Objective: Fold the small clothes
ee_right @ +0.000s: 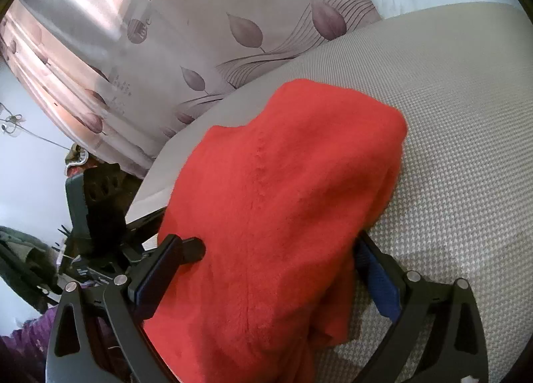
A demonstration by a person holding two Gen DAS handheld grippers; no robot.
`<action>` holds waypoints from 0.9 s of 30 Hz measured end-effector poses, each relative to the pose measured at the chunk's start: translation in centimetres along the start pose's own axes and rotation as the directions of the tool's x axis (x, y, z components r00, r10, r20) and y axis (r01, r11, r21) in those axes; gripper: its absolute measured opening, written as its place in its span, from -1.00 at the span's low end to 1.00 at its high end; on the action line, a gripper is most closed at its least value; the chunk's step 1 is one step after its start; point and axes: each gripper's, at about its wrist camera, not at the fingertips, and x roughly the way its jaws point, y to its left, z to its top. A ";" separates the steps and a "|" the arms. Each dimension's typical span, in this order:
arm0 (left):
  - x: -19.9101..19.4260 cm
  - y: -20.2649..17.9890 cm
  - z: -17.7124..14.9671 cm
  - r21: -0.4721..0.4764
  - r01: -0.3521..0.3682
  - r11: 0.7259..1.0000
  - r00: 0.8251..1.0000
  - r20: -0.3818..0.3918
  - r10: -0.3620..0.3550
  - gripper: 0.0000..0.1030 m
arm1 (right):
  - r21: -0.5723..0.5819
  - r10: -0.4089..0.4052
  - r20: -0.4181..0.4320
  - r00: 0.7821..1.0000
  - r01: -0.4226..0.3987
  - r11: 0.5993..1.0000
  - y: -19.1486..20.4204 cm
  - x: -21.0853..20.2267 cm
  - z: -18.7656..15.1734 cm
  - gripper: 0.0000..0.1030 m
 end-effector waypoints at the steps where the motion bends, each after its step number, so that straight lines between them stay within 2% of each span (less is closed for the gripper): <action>1: -0.1 0.1 0.0 -0.003 0.006 1.000 1.000 0.001 -0.006 1.00 | -0.001 0.009 -0.004 1.000 -0.009 1.000 -0.1 0.0 0.1 0.97; 7: -0.6 0.8 -0.2 -0.033 0.051 0.998 0.999 0.019 -0.051 1.00 | -0.021 0.049 -0.030 0.998 -0.050 0.999 0.2 0.2 0.0 1.00; 15: -0.7 0.5 -0.4 -0.036 0.048 0.998 0.999 0.025 -0.047 1.00 | -0.029 0.051 -0.033 0.998 -0.052 0.998 0.4 0.2 -0.1 1.00; 19: -0.5 0.2 -0.3 -0.020 0.024 1.000 1.000 0.015 -0.024 1.00 | -0.043 0.016 -0.023 1.000 -0.017 0.999 0.8 0.3 -0.5 1.00; 27: -0.4 0.4 0.0 -0.032 0.039 0.999 0.999 0.018 -0.038 1.00 | -0.055 0.001 -0.012 1.000 -0.002 0.999 0.9 0.2 -0.6 0.99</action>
